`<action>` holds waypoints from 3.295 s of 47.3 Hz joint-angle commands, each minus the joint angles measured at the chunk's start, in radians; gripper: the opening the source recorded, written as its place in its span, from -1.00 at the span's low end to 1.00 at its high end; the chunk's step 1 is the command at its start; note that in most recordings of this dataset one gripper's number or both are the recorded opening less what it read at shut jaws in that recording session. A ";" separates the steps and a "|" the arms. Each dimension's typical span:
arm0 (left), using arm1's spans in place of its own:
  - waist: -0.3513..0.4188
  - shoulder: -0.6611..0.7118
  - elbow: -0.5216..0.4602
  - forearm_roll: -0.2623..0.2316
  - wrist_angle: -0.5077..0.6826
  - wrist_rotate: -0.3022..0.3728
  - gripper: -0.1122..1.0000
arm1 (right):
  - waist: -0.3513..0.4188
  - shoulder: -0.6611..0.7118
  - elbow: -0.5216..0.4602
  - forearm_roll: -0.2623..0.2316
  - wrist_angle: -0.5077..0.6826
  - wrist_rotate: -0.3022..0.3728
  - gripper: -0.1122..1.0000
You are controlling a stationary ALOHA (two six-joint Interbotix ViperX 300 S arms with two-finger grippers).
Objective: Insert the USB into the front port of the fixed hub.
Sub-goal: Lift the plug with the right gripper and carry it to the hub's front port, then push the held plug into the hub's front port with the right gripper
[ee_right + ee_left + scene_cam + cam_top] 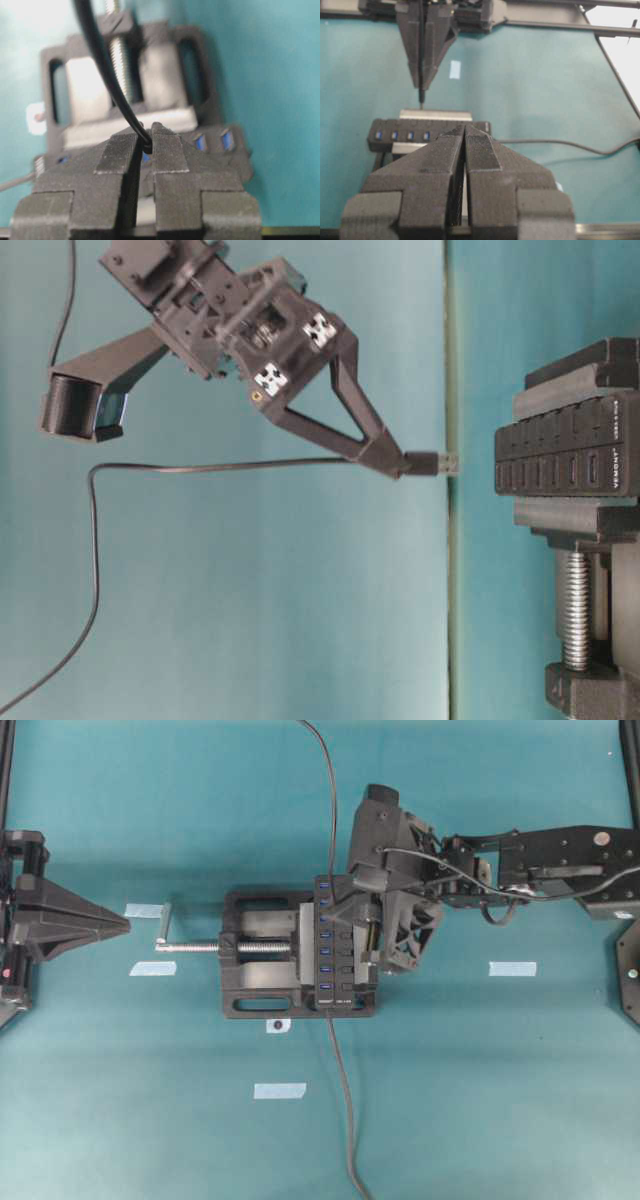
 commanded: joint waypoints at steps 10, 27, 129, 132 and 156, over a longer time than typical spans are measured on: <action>0.000 0.003 -0.025 0.002 -0.014 0.000 -0.80 | 0.043 -0.067 -0.034 0.002 0.023 0.058 -0.76; 0.000 0.006 -0.025 0.002 -0.014 0.000 -0.80 | 0.089 -0.080 -0.055 0.002 0.028 0.120 -0.76; -0.002 0.003 -0.009 0.002 -0.015 -0.003 -0.80 | 0.158 0.094 -0.028 -0.008 -0.049 0.124 -0.77; 0.000 0.003 -0.009 0.002 -0.015 -0.003 -0.80 | 0.156 0.095 -0.026 -0.008 -0.049 0.124 -0.77; 0.000 0.003 -0.006 0.002 -0.015 -0.002 -0.80 | 0.140 0.103 -0.026 -0.009 -0.051 0.123 -0.77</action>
